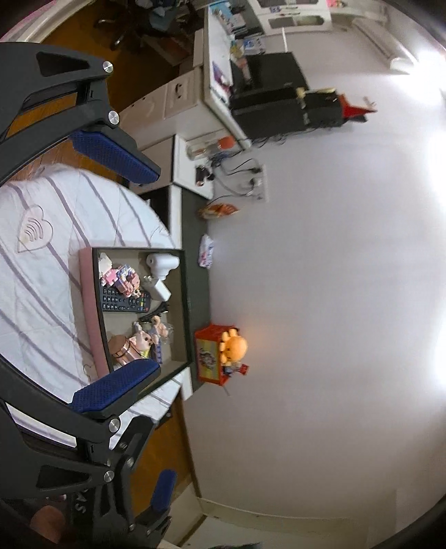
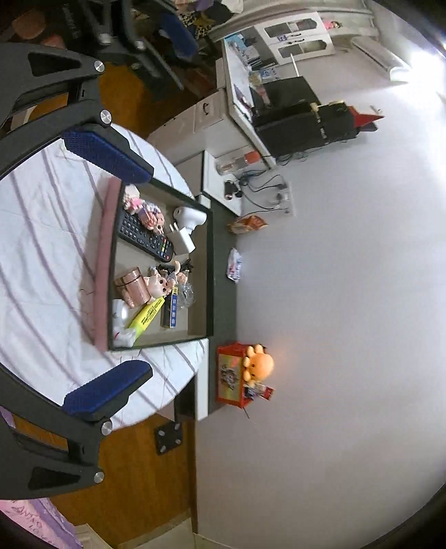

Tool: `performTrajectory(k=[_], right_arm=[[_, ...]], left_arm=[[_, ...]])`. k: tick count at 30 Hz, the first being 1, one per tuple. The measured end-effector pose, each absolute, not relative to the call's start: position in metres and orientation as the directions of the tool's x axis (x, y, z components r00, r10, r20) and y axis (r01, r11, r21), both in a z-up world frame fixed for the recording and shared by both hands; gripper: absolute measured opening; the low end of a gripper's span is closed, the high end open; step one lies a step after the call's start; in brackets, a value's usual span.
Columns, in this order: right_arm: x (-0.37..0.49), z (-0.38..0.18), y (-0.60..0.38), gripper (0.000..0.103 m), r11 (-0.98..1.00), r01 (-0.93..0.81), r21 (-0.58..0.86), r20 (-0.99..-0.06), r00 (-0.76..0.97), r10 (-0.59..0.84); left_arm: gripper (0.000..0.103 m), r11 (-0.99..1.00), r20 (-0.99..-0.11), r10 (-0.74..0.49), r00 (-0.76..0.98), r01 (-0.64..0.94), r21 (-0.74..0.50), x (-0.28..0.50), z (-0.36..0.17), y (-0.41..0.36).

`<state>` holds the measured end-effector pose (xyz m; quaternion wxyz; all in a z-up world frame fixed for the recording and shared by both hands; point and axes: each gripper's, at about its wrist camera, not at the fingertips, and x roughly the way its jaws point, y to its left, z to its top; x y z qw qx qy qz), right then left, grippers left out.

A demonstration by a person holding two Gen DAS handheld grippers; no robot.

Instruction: Organize rigid objects

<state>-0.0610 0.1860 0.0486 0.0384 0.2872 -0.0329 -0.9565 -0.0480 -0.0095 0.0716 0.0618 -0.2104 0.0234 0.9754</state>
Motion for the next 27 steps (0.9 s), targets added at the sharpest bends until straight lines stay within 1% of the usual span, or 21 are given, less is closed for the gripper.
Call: performTrajectory(k=[6,9,12,15,19,27], right_arm=[[0.005,0.07,0.193,0.103,-0.994,0.033,0.101,-0.474,-0.877,-0.077],[0.036,0.076,0.198,0.103,-0.994,0.017,0.111,-0.44,-0.896,-0.065],[0.062,0.076,0.2,0.103,-0.994,-0.001,0.111,-0.416,-0.908,-0.046],[0.084,0.072,0.199,0.103,-0.994,-0.008,0.113,-0.411,-0.911,-0.039],[0.108,0.068,0.196,0.103,-0.994,-0.016,0.111,-0.408,-0.913,-0.031],[0.162,0.071,0.173,0.103,-0.998,0.011,0.056,-0.355,-0.934,-0.03]], left_arm=[[0.103,-0.995,-0.313,0.09,-0.946,-0.099,0.014,0.023,0.103,-0.023],[0.103,-0.997,-0.279,0.068,-0.958,-0.074,0.013,0.055,0.112,-0.03],[0.103,-0.998,-0.252,0.066,-0.966,-0.064,-0.014,0.085,0.117,-0.039],[0.103,-0.998,-0.241,0.06,-0.969,-0.053,-0.036,0.111,0.116,-0.045],[0.103,-0.998,-0.234,0.063,-0.97,-0.058,-0.029,0.14,0.11,-0.043],[0.103,-0.998,-0.196,0.062,-0.979,-0.058,-0.024,0.199,0.102,-0.038]])
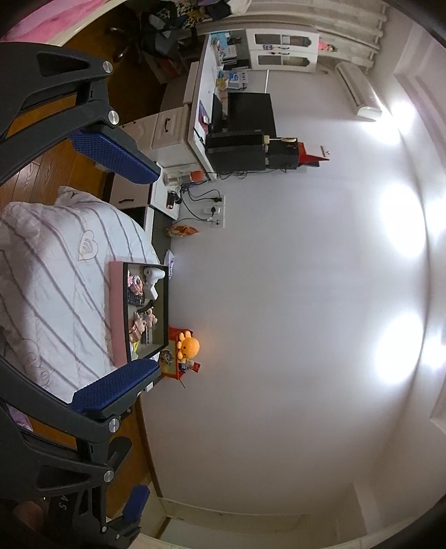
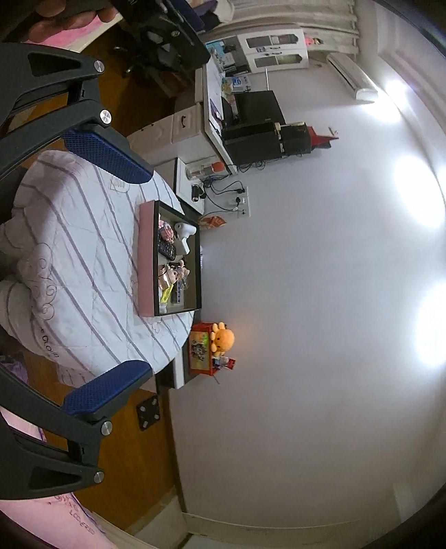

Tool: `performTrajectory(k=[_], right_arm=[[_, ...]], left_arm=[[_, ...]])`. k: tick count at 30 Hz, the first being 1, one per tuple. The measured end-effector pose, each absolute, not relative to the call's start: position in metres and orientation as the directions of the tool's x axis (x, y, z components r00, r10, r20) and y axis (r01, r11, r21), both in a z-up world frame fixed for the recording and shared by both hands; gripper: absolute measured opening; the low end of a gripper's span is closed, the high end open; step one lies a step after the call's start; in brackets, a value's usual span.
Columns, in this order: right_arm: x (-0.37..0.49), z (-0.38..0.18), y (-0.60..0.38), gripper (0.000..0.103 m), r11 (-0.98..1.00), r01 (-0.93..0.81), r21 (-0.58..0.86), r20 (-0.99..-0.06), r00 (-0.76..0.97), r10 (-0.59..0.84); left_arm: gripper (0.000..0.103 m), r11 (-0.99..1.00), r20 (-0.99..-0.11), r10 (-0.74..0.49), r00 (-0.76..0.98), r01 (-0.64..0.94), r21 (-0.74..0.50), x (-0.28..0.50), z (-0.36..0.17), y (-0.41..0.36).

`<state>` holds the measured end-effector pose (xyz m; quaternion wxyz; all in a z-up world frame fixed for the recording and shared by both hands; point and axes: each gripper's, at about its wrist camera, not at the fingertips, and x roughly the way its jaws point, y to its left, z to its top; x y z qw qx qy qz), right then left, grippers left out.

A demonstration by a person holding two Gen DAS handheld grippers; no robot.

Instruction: Organize rigid objects

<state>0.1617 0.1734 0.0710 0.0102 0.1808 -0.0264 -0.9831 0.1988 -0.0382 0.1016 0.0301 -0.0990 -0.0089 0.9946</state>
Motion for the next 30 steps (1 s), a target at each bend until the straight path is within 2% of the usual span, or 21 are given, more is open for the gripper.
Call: performTrajectory(k=[11,30], right_arm=[[0.195,0.072,0.165,0.103,-0.998,0.009,0.063,-0.297,-0.955,-0.028],[0.2,0.068,0.164,0.103,-0.998,0.009,0.055,-0.306,-0.952,-0.025]], left_arm=[[0.103,-0.997,-0.138,0.071,-0.988,-0.07,-0.011,0.24,0.106,-0.038],[0.103,-0.997,-0.204,0.077,-0.976,-0.073,-0.03,0.231,0.098,-0.041]])
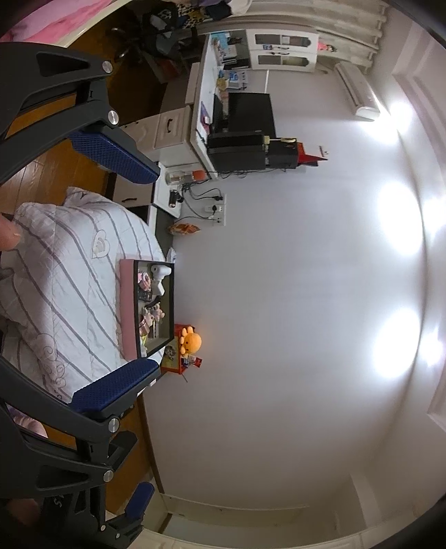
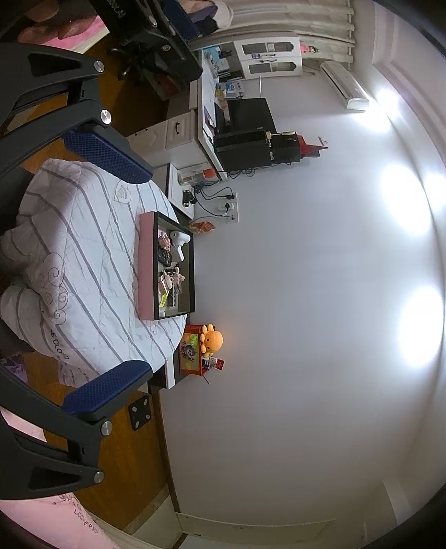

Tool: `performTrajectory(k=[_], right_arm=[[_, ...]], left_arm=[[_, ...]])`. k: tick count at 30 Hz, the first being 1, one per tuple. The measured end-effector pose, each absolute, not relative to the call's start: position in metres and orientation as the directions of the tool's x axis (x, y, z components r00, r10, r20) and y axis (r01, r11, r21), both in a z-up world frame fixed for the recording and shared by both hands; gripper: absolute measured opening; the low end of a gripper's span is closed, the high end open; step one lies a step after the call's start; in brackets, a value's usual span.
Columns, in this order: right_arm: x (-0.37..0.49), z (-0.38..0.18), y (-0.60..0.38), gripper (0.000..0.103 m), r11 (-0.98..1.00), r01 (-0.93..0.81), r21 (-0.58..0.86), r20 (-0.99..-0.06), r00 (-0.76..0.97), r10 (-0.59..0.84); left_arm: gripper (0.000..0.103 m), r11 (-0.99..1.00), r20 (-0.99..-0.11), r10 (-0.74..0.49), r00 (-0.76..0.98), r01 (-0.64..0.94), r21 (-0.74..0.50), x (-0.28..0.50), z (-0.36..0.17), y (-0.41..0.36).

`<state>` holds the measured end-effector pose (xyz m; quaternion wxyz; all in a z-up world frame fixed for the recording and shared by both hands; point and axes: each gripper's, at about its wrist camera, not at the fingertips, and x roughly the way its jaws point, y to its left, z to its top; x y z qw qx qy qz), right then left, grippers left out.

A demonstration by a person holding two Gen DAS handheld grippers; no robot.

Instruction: Organize rigid objects

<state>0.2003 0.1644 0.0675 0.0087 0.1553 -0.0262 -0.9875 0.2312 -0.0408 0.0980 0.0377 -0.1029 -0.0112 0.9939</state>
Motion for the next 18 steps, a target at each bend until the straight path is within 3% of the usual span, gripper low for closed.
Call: performTrajectory(k=[18], right_arm=[[0.1998,0.0675,0.166,0.103,-0.998,0.017,0.062,-0.309,-0.95,-0.035]], left_arm=[[0.103,-0.998,-0.244,0.057,-0.968,-0.053,-0.026,0.2254,0.0934,-0.0413]])
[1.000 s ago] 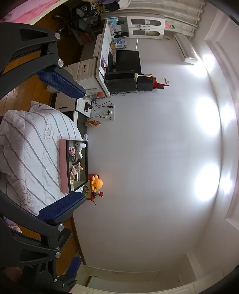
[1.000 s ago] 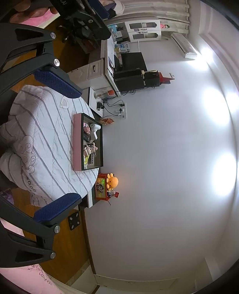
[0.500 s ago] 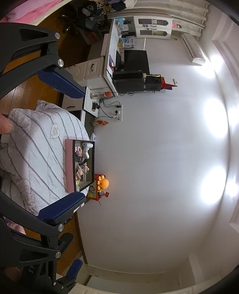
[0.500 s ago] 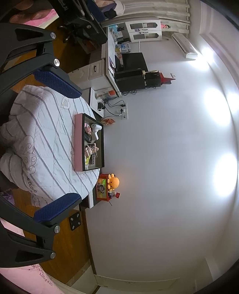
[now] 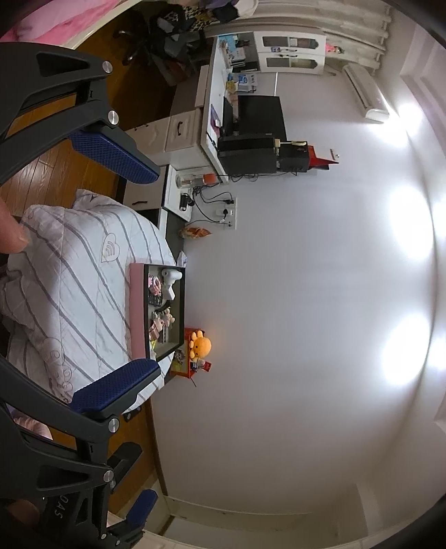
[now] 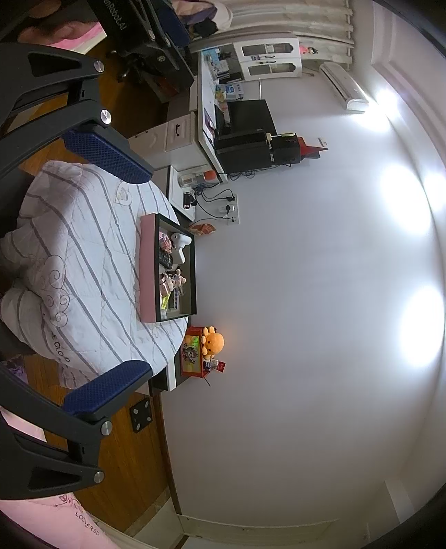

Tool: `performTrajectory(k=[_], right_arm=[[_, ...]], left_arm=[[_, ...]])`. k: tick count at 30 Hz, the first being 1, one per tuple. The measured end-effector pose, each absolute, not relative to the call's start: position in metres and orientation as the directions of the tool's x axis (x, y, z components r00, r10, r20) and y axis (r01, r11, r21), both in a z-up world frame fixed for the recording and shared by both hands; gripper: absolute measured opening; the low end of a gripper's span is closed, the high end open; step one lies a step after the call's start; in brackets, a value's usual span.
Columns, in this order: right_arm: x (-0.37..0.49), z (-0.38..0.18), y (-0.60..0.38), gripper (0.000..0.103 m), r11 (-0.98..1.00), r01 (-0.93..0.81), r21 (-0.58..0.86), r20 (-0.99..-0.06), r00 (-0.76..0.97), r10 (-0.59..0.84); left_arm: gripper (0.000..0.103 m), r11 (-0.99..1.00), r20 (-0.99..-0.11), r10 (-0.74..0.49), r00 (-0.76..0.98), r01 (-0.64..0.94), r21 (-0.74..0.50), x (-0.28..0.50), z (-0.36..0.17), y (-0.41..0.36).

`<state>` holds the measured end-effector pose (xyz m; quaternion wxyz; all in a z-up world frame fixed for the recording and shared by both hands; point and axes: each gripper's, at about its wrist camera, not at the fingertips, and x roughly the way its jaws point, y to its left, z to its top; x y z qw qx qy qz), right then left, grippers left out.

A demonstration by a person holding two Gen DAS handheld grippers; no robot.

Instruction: Organize rigid objects

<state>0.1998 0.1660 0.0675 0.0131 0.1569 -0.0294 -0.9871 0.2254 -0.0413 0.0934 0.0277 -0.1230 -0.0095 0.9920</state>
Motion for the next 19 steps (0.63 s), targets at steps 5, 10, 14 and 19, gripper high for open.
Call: performTrajectory(k=[5,10,14,19], right_arm=[[0.2011,0.0679,0.165,0.103,-0.998,0.016,0.065,-0.302,-0.953,-0.035],[0.2014,0.068,0.1636,0.103,-0.998,0.018,0.064,-0.303,-0.952,-0.036],[0.2018,0.0679,0.1637,0.103,-0.998,0.017,0.065,-0.303,-0.952,-0.037],[0.1993,0.0676,0.1645,0.103,-0.998,0.017,0.065,-0.307,-0.951,-0.036]], left_arm=[[0.103,-0.999,-0.233,0.047,-0.971,-0.047,-0.004,0.2287,0.096,-0.0384],[0.103,-0.999,-0.229,0.04,-0.973,-0.041,-0.003,0.2301,0.0978,-0.038],[0.103,-0.999,-0.23,0.044,-0.972,-0.045,-0.002,0.2294,0.0985,-0.0384],[0.103,-0.998,-0.222,0.067,-0.973,-0.064,-0.023,0.2307,0.099,-0.042]])
